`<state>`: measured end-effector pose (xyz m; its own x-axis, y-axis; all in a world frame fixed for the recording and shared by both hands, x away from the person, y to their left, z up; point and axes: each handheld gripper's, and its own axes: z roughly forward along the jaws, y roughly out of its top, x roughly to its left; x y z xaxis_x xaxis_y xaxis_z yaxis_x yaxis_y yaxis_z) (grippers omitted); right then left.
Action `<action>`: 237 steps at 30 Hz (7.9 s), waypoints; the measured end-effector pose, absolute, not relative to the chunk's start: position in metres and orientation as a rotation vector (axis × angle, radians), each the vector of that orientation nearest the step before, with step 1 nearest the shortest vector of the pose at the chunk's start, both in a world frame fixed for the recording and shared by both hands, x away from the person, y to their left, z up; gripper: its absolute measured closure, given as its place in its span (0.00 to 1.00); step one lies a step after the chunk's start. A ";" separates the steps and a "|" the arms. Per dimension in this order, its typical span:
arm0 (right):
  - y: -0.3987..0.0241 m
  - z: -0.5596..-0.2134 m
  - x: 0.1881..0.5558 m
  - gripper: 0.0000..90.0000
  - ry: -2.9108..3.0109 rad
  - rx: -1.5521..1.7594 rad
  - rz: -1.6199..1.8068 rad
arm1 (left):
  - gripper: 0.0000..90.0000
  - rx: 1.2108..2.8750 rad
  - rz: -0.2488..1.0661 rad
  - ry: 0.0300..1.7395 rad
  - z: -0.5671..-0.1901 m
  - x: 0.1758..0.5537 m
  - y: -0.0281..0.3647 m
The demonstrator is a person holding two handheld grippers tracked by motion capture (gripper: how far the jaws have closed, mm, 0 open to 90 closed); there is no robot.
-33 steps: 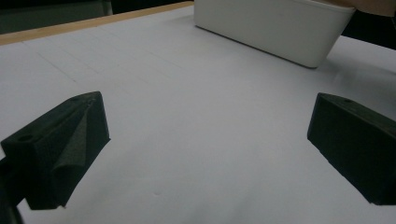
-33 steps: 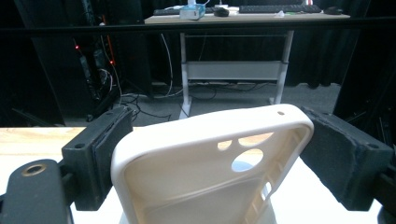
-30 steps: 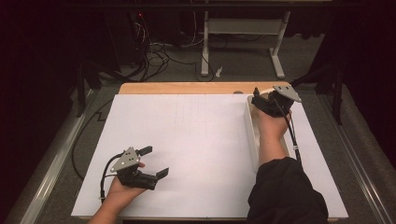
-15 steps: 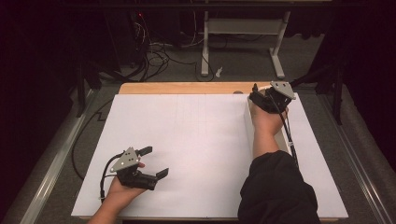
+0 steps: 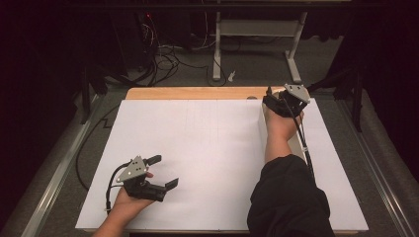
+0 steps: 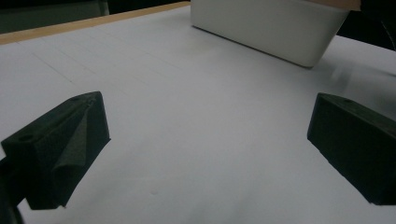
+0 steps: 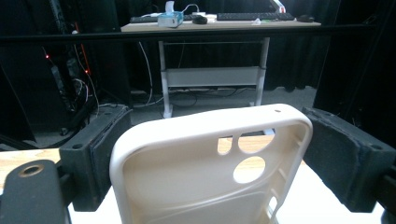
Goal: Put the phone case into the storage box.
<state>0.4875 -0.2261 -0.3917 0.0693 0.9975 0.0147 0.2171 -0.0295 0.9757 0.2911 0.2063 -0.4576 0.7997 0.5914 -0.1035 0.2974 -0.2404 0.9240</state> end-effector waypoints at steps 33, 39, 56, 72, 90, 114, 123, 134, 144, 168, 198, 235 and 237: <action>-0.230 -0.391 0.503 0.00 1.423 1.389 1.005 | 0.00 1.846 0.313 0.684 -0.458 0.292 0.207; -0.229 -0.390 0.504 0.00 1.429 1.389 1.005 | 0.00 1.844 0.313 0.686 -0.458 0.292 0.207; -0.226 -0.386 0.507 0.00 1.446 1.363 1.014 | 0.01 1.849 0.307 0.682 -0.459 0.292 0.207; -0.223 -0.385 0.507 0.00 1.470 1.363 1.019 | 0.01 1.852 0.304 0.677 -0.459 0.292 0.207; -0.225 -0.374 0.488 0.00 1.508 1.357 1.036 | 0.01 1.855 0.300 0.674 -0.459 0.293 0.204; -0.238 -0.371 0.444 1.00 1.726 1.308 1.144 | 0.01 1.868 0.297 0.661 -0.460 0.294 0.199; -0.216 -0.386 0.460 1.00 1.813 1.284 1.119 | 0.01 1.867 0.298 0.666 -0.460 0.294 0.201; -0.209 -0.390 0.476 1.00 1.840 1.271 1.044 | 0.01 1.866 0.298 0.670 -0.460 0.294 0.202; -0.205 -0.392 0.480 1.00 1.852 1.272 1.010 | 0.01 1.863 0.300 0.670 -0.459 0.294 0.203; -0.209 -0.394 0.487 1.00 1.797 1.292 0.975 | 0.01 1.865 0.297 0.669 -0.460 0.294 0.202; -0.212 -0.384 0.478 1.00 1.817 1.280 1.011 | 0.01 1.869 0.302 0.674 -0.459 0.294 0.202; -0.226 -0.364 0.429 1.00 1.827 1.241 1.129 | 0.02 1.867 0.349 0.718 -0.458 0.294 0.209; -0.229 -0.363 0.424 1.00 1.820 1.248 1.147 | 0.02 1.865 0.348 0.718 -0.458 0.294 0.209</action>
